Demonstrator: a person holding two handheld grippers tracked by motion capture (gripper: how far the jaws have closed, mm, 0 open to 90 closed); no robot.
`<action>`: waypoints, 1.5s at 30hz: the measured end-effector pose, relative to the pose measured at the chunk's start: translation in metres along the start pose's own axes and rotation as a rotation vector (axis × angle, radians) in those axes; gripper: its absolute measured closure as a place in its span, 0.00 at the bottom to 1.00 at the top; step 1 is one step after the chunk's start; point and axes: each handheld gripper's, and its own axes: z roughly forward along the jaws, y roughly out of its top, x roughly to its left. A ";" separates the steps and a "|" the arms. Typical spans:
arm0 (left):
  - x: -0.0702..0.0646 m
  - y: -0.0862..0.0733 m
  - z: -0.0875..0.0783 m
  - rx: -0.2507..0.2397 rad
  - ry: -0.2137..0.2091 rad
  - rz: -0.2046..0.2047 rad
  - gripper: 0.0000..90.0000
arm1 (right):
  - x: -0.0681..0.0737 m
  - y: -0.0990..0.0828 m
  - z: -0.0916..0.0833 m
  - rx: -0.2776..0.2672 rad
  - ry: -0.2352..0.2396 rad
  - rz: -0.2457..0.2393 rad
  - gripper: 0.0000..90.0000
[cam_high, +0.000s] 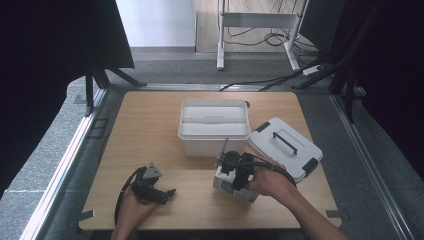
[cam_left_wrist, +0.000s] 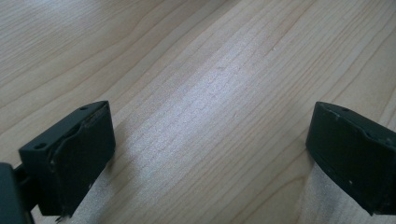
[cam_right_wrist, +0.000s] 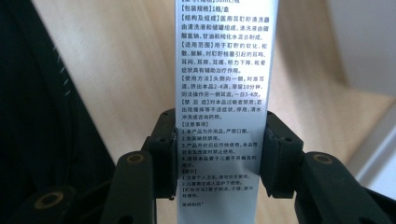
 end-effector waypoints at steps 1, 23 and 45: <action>0.000 0.000 0.000 0.002 0.000 0.003 0.01 | 0.000 0.000 0.000 0.000 0.000 0.000 0.61; 0.000 0.000 0.000 -0.003 0.002 -0.001 0.01 | 0.029 -0.012 0.020 -0.004 0.017 -0.029 0.50; 0.000 0.000 0.001 0.001 -0.005 0.002 0.00 | -0.033 -0.036 -0.015 -0.178 -0.007 0.136 0.43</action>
